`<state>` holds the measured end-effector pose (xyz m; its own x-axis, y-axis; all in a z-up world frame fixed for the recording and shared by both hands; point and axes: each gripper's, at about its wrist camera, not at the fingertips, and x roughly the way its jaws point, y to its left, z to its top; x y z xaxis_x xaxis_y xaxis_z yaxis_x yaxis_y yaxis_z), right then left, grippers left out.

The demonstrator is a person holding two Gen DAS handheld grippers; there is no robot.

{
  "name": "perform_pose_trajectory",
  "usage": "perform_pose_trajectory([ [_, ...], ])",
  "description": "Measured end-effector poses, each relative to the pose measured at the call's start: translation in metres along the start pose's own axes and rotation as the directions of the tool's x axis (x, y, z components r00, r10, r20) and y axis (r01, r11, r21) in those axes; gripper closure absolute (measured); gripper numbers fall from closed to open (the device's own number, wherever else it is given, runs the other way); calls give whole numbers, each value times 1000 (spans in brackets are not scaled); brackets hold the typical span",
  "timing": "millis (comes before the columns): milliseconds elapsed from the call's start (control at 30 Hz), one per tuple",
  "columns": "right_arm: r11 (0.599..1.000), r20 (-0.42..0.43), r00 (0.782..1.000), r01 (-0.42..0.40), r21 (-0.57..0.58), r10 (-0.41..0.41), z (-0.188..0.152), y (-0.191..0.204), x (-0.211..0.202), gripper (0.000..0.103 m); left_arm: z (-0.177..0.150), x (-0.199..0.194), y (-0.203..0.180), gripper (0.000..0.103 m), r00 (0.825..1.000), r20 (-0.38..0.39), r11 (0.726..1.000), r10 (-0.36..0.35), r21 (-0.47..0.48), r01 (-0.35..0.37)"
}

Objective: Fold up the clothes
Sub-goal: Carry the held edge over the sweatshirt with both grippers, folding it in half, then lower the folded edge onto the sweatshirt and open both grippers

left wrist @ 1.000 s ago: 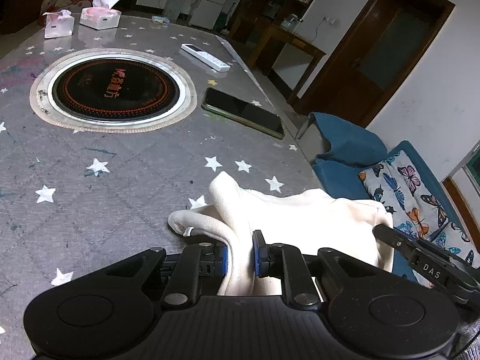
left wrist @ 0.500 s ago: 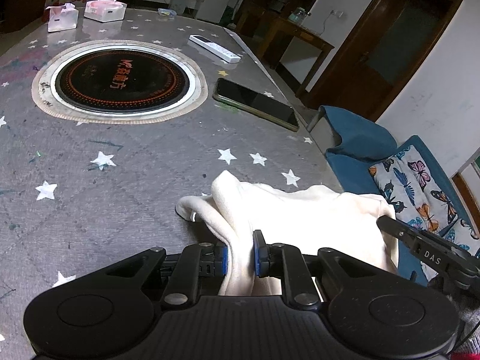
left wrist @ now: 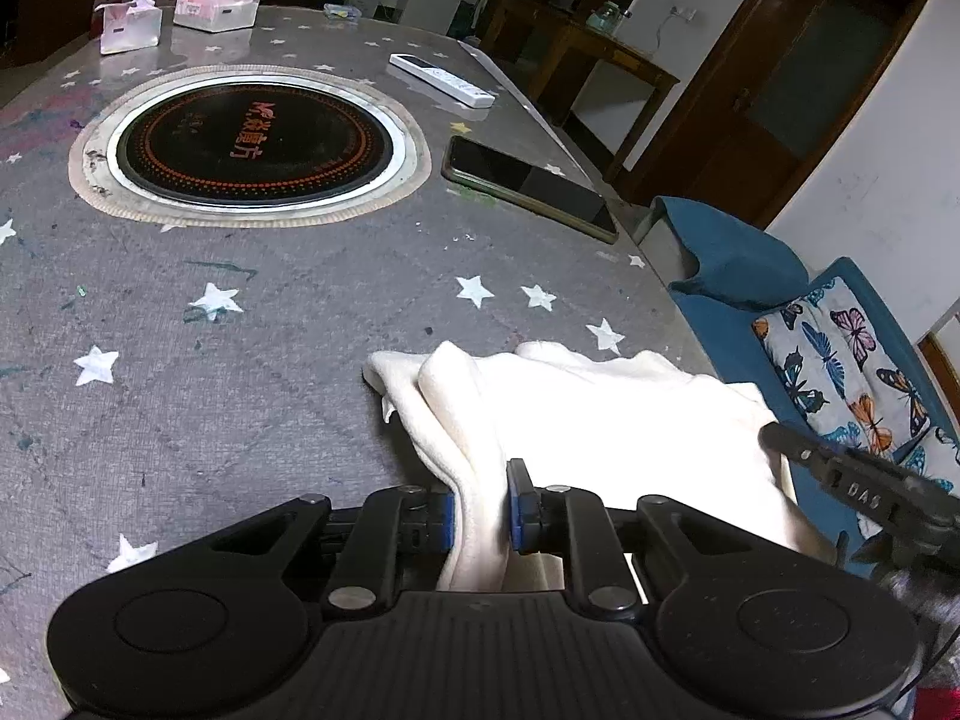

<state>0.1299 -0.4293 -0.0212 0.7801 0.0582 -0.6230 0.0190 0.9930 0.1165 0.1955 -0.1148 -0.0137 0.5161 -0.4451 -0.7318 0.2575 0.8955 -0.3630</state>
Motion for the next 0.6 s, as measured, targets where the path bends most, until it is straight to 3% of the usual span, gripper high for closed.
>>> perform_pose_trajectory([
  [233, 1000, 43, 999, -11, -13, 12, 4, 7, -11, 87, -3, -1, 4, 86, 1000, 0, 1000, 8, -3, -8],
  [467, 995, 7, 997, -80, -52, 80, 3, 28, 7, 87, -4, -5, 10, 86, 1000, -2, 1000, 15, -6, -15],
  [600, 996, -21, 997, -74, -50, 73, 4, 31, 24, 87, -3, -4, 13, 86, 1000, -6, 1000, 16, -13, -16],
])
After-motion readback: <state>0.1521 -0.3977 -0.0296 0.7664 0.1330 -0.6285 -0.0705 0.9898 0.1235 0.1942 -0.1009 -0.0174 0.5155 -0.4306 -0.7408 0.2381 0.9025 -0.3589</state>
